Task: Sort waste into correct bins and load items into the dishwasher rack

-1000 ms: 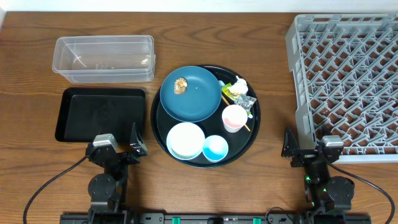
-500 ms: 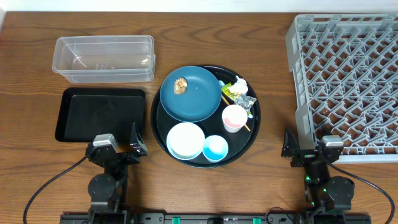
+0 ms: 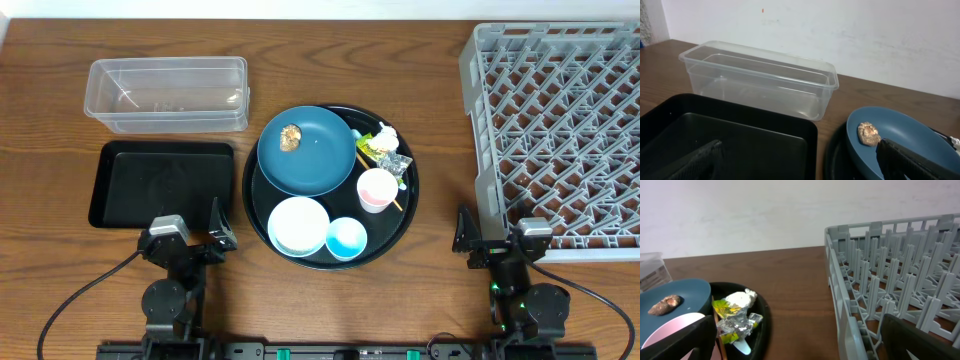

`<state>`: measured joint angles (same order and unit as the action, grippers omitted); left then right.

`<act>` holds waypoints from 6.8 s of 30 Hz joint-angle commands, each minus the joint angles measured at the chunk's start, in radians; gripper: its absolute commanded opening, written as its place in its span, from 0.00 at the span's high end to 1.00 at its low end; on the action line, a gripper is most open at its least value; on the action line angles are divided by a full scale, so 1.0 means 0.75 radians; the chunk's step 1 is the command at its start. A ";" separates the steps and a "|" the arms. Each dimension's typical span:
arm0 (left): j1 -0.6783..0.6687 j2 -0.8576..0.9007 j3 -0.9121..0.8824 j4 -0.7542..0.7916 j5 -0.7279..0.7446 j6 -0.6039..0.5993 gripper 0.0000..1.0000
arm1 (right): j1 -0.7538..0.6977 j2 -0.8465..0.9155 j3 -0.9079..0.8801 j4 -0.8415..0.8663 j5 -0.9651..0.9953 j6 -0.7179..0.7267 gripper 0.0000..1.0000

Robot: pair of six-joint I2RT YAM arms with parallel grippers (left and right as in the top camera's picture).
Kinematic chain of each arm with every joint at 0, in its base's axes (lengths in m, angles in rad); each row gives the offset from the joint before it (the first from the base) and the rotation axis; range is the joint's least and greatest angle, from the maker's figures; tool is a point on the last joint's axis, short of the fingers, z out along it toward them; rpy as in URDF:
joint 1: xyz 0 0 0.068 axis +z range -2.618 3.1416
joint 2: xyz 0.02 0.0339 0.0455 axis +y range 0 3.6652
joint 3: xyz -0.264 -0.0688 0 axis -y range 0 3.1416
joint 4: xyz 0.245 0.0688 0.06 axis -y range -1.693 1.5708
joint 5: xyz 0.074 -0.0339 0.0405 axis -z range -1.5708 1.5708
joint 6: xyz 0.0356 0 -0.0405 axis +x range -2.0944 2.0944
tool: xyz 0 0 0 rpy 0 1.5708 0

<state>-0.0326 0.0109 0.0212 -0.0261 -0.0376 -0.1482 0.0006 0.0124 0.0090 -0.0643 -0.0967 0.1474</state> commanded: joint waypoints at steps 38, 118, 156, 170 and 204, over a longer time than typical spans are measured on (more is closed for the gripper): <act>0.002 0.020 0.021 0.046 0.946 -0.474 0.02 | -0.004 0.001 -0.005 -0.003 0.004 -0.019 0.01; -0.382 2.141 1.887 -1.352 0.040 -0.349 0.02 | -0.004 0.001 -0.005 -0.003 0.004 -0.019 0.01; -0.382 2.551 1.820 -1.133 0.070 -0.778 0.17 | -0.004 0.001 -0.005 -0.003 0.004 -0.019 0.01; -0.382 2.644 1.819 -1.124 0.070 -0.778 0.41 | -0.004 0.001 -0.005 -0.003 0.004 -0.019 0.01; -0.382 2.369 1.829 -1.191 0.069 -0.772 0.94 | -0.004 0.001 -0.005 -0.003 0.004 -0.019 0.01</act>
<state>-0.3191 1.8469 1.3972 -0.9096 0.0261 -0.7334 0.0006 0.0132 0.0082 -0.0631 -0.0963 0.1474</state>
